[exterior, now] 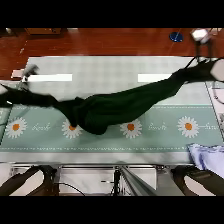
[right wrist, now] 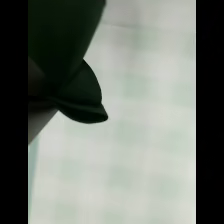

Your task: Fold the shirts.

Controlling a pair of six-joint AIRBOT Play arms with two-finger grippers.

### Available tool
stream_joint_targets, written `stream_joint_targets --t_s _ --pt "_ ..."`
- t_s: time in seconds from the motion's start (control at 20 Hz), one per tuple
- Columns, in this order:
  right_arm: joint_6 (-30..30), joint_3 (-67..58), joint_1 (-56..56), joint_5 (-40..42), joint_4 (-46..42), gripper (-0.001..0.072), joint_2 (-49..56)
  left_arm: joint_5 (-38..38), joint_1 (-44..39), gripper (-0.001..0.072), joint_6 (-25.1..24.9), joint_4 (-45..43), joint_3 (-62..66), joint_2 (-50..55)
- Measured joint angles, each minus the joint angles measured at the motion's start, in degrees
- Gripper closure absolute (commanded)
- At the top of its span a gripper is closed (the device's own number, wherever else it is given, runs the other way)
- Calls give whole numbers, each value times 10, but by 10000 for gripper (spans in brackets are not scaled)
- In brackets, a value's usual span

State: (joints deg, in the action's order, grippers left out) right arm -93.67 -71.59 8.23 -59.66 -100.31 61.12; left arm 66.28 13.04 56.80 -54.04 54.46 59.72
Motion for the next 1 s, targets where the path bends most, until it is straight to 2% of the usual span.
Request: stream_joint_targets --t_s 0.2,0.4,0.85,1.0 --pt "-7 -108 0 12 -65 684 -80 -24 60 692 37 1 165 -121" --pt "-15 -217 0 12 -111 684 -139 -52 101 692 66 0 308 -193" --pt "-19 -403 0 -22 -134 684 -184 -70 117 692 111 -2 536 -240" --pt "-19 -449 0 -30 -133 684 -186 -42 118 692 137 -3 603 -243"
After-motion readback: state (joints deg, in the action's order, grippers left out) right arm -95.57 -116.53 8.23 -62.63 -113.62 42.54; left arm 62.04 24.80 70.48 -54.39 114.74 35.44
